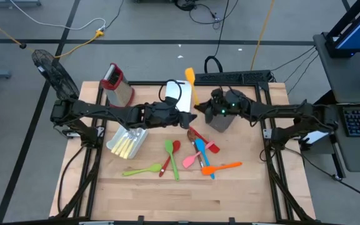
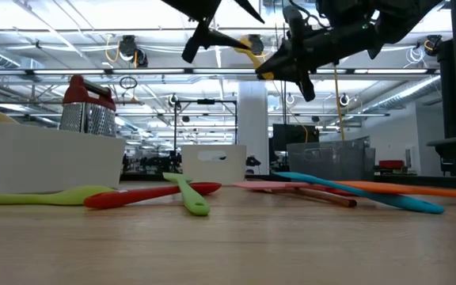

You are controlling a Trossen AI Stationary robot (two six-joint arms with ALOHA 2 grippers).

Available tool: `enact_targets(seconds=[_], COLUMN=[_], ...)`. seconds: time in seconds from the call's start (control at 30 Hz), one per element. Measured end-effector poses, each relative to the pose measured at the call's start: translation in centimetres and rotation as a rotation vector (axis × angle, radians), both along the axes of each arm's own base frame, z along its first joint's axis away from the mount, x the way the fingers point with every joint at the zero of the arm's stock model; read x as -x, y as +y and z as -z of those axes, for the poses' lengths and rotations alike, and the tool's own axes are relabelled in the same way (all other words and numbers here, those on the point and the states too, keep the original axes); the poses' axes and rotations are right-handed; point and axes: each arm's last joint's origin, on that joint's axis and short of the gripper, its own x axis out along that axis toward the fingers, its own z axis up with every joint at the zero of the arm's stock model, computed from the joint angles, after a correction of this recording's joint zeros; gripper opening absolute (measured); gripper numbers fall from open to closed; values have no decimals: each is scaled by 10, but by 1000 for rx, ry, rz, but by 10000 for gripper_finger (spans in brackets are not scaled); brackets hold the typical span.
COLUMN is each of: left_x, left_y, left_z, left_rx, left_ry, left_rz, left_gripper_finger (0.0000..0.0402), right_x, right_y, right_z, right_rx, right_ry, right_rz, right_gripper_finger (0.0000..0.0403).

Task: Pick & Place Kitchen Items
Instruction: Put the yellow spatula into the black bin

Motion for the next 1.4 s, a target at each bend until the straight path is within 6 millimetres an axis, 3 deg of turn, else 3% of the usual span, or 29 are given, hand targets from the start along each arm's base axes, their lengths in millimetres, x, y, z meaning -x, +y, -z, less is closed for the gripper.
enact_targets(seconds=[0.33,0.57,0.8,1.1,1.4], left_x=[10,19,24,36,45], left_y=[2,10,45,98,122], left_z=[20,29,32,33,32], left_rx=[-113,-227,-326,-315,-326], left_ry=[267,439,538,536,525], left_rz=[-25,-52,59,192,242], left_gripper_finger=[230,230,230,230,230], right_x=[33,61,83,79,62], right_y=[-21,-9,18,53,62], right_z=[-18,-35,-17,14,27], right_rx=[-334,-542,-767,-1050,-1184], right_ry=[-47,-135,-264,-351,-379], right_rz=[5,114,356,530,577], right_gripper_finger=[27,27,27,27,27])
